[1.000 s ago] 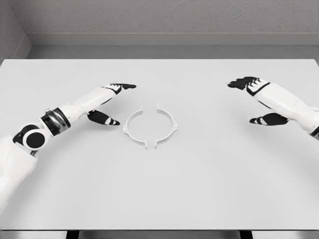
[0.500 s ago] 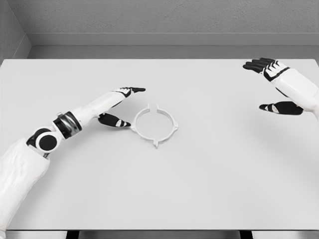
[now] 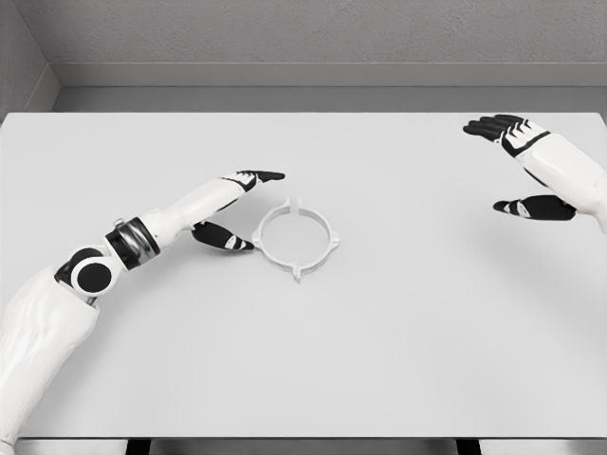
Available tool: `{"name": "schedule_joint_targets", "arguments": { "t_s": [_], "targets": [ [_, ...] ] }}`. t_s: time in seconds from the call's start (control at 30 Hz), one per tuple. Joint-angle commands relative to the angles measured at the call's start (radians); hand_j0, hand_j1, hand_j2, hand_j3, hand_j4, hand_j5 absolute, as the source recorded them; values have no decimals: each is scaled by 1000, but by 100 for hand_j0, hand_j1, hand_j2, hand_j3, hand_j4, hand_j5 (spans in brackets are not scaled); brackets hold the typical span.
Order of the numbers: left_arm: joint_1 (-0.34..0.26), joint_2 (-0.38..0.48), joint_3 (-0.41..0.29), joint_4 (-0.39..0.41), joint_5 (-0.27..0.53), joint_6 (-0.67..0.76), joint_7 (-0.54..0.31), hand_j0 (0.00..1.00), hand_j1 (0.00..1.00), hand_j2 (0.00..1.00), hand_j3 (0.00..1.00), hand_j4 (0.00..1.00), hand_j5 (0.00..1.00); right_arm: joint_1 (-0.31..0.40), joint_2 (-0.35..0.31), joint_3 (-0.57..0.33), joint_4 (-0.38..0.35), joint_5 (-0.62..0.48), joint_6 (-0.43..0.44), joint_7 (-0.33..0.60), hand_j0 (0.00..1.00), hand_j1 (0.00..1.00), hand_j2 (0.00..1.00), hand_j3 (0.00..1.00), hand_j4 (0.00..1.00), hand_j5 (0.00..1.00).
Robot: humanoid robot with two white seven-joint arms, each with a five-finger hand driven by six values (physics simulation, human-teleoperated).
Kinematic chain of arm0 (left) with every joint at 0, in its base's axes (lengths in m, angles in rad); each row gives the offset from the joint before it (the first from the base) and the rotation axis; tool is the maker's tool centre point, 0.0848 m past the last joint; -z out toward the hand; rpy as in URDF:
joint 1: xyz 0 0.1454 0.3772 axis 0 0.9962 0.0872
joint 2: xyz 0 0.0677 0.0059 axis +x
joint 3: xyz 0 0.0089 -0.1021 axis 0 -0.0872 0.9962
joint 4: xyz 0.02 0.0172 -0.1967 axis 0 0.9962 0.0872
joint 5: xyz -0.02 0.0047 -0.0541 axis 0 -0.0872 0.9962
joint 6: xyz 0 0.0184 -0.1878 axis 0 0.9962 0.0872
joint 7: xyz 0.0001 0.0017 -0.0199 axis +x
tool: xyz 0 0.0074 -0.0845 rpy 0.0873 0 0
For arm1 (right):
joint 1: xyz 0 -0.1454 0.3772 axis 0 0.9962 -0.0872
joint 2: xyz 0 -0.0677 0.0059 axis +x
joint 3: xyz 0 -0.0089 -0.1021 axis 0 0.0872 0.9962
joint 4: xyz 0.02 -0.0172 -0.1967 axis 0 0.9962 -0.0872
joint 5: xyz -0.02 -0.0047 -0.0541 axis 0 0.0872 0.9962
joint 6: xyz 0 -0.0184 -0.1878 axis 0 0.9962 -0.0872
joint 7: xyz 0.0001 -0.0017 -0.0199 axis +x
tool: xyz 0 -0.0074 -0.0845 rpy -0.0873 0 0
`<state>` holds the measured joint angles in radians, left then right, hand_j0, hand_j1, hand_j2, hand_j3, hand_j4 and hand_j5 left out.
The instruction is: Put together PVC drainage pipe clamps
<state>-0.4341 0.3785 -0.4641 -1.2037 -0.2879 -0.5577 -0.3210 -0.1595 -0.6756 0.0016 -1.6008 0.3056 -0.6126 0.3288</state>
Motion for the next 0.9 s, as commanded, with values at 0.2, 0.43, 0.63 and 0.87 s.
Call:
{"name": "schedule_joint_targets", "arguments": {
  "t_s": [0.2, 0.43, 0.63, 0.87],
  "targets": [
    [0, 10, 2, -2, 10, -30, 0, 100, 100, 100, 100, 100, 100, -2, -1, 0, 1, -6, 2, -1, 100, 100, 100, 100, 100, 100],
    [0, 43, 10, 6, 18, -53, 0, 100, 100, 100, 100, 100, 100, 0, 4, 0, 2, -6, 2, -1, 100, 100, 100, 100, 100, 100],
    [-21, 40, 9, 52, 10, -53, 0, 100, 100, 100, 100, 100, 100, 0, 4, 0, 2, -6, 2, -1, 100, 100, 100, 100, 100, 100],
    [-64, -7, 2, 131, 7, -53, 0, 100, 100, 100, 100, 100, 100, 0, 5, 0, 2, -6, 2, -1, 100, 100, 100, 100, 100, 100]
  ]
}}
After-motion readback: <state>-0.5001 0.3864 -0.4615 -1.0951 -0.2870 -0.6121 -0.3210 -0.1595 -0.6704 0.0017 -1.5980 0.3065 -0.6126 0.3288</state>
